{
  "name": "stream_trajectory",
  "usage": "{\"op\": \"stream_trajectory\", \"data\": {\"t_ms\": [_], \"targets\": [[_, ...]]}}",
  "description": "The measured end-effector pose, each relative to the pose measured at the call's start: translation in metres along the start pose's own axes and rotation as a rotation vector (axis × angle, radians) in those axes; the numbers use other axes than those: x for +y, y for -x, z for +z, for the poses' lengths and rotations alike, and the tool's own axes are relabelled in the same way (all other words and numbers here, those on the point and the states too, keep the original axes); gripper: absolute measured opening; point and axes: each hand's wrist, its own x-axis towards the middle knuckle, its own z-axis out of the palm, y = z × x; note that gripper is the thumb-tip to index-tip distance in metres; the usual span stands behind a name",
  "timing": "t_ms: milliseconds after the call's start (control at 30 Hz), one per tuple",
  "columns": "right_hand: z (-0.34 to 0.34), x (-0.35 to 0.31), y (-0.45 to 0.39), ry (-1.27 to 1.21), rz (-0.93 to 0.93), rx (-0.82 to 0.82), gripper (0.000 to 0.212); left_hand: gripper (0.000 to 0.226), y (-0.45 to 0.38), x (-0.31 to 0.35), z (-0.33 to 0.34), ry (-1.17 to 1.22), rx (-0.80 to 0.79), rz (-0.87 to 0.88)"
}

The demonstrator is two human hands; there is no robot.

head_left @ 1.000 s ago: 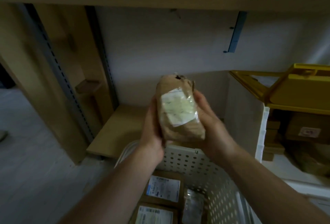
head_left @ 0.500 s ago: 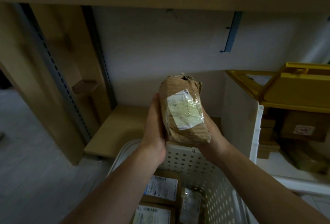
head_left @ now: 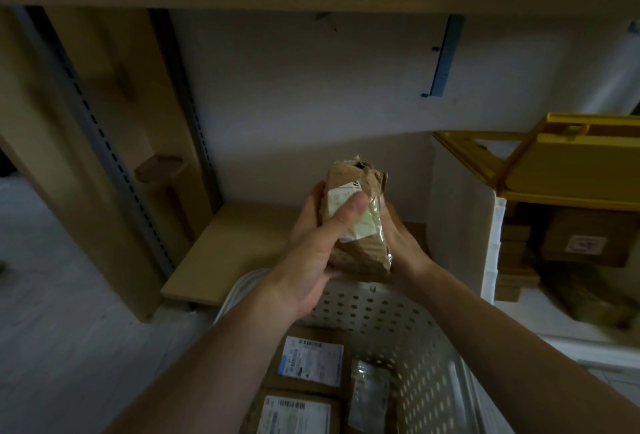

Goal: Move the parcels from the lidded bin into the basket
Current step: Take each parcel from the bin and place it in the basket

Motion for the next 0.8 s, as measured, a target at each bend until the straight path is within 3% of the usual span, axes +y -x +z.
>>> {"op": "stream_trajectory", "data": {"t_ms": [133,400,467,600,700,800], "targets": [[-0.006,0.001,-0.002,-0.067,0.044,-0.012,0.102,0.058,-0.002,0.006,-0.007,0.014,-0.025,0.016],[-0.015,-0.003,-0.002,-0.085,0.128,0.106,0.118,0.057,0.003,0.017,-0.019,0.053,-0.036,-0.046],[-0.010,-0.008,0.003,-0.101,0.101,0.181,0.109,0.059,0.002,0.023,-0.022,0.043,0.019,-0.043],[-0.007,-0.011,0.011,-0.084,0.002,0.329,0.059,0.042,-0.003,0.034,-0.040,-0.063,0.168,0.029],[-0.009,-0.015,0.017,-0.001,-0.071,0.431,0.057,0.050,0.001,0.038,-0.052,-0.105,0.230,0.003],[-0.009,-0.022,0.025,0.042,-0.148,0.483,0.056,0.056,0.009,0.043,-0.054,-0.137,0.161,-0.031]]}}
